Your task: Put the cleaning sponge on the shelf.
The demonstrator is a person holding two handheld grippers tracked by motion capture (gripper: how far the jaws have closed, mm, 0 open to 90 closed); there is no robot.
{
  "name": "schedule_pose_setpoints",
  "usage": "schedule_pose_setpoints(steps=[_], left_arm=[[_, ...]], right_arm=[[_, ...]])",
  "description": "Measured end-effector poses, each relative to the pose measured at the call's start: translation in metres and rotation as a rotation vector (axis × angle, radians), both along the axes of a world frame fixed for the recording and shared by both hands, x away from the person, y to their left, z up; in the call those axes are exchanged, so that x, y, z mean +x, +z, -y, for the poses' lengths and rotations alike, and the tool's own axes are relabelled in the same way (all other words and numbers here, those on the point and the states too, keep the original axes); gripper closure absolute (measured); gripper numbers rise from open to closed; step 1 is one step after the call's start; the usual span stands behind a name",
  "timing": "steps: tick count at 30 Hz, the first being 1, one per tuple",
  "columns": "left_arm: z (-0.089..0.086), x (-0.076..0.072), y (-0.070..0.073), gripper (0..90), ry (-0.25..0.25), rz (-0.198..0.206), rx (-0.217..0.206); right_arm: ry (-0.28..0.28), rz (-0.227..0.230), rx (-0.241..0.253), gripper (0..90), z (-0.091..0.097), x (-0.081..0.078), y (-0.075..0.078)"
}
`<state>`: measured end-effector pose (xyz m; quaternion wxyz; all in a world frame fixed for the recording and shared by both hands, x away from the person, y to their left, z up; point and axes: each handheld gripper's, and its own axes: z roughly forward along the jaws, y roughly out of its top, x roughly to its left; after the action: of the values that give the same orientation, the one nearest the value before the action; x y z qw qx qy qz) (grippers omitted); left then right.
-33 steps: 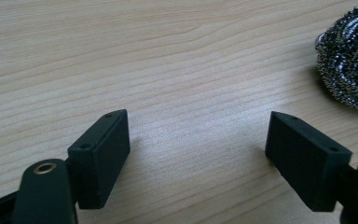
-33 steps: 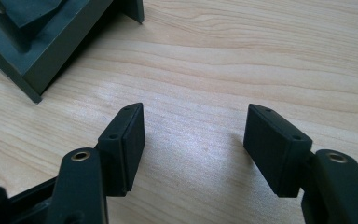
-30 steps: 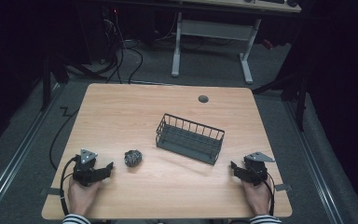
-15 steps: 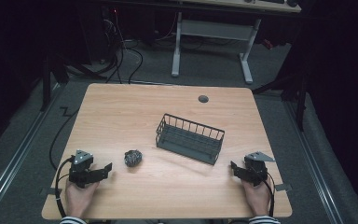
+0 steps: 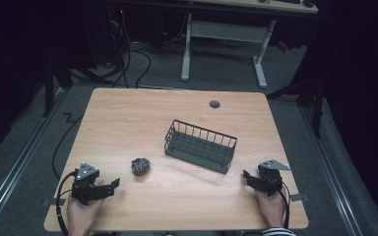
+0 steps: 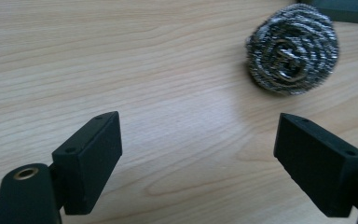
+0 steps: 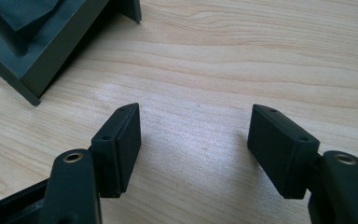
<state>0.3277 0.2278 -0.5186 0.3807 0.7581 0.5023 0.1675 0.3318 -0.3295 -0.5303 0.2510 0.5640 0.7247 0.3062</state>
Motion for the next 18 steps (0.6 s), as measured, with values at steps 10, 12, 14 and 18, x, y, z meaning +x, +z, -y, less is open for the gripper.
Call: schedule_pose_setpoints(steps=[10,12,14,18], left_arm=[[0.031,-0.007,0.011,14.9,-0.113,0.009,0.034],[0.038,-0.006,0.014,14.2,-0.135,0.006,0.044],[0.045,-0.003,0.016,12.5,-0.154,0.003,0.044],[0.057,0.007,0.021,11.7,-0.185,-0.003,0.063]], right_arm=[[0.002,0.001,-0.001,34.6,0.000,0.000,0.000],[0.002,0.001,0.000,34.5,0.000,0.000,0.000],[0.002,0.001,0.000,34.5,0.000,0.000,0.000],[0.002,0.001,0.001,34.5,0.000,0.000,0.000]])
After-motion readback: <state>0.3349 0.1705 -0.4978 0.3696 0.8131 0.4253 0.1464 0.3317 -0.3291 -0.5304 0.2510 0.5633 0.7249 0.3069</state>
